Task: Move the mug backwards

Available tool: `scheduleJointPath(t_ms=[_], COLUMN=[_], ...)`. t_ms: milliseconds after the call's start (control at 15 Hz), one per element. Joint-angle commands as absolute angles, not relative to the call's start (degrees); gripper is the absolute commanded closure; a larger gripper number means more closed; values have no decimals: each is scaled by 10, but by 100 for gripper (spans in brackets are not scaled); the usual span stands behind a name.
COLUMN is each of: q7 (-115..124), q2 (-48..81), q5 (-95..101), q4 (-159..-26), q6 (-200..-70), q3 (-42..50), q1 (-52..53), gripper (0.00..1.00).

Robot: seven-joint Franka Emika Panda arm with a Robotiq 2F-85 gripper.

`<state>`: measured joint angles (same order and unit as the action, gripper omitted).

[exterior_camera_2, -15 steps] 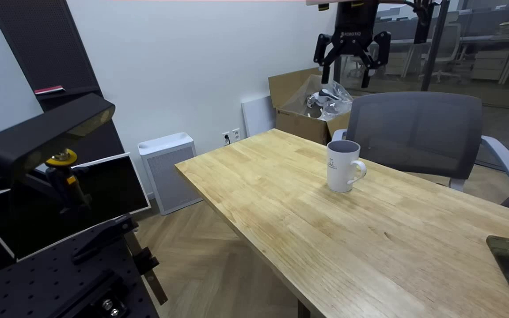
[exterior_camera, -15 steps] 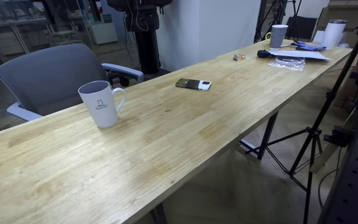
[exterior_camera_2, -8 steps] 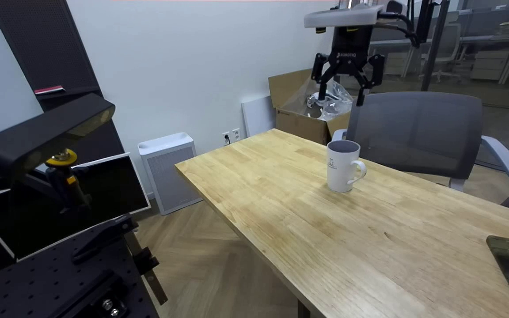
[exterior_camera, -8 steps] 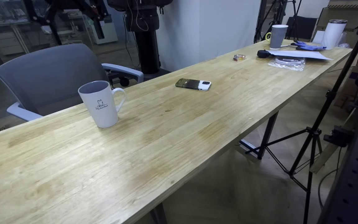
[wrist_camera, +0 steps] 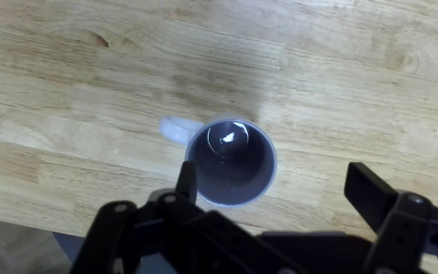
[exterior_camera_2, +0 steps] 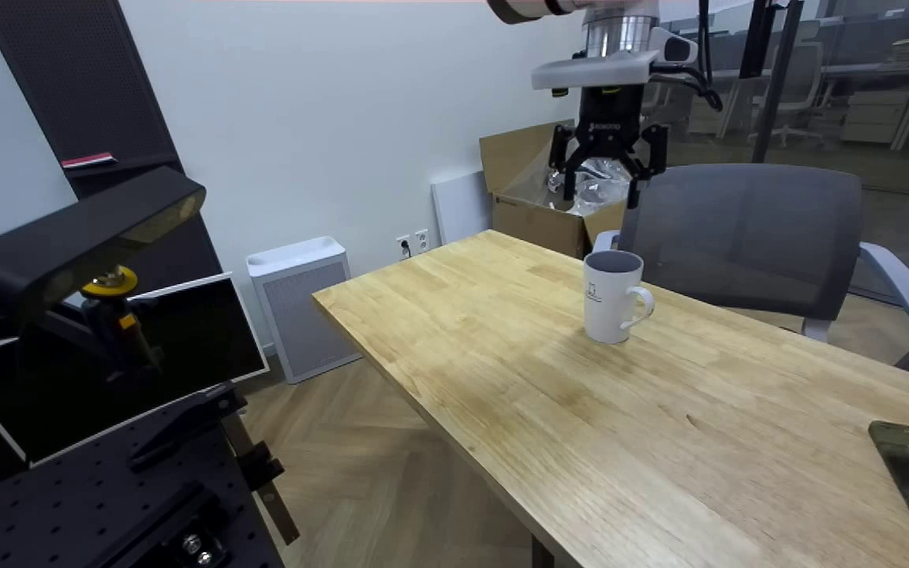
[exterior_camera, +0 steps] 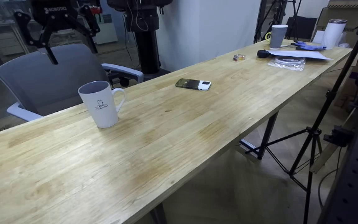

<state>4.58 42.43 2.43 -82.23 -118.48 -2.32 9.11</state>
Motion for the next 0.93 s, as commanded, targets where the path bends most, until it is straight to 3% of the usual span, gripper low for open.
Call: scheduleJointPath(t_ms=[0, 867], q7=[82, 54], q2=[458, 509], q5=[52, 45], q4=[-775, -728], q6=[-1183, -1181], q3=[-12, -22], q1=[118, 117], gripper=[0, 0])
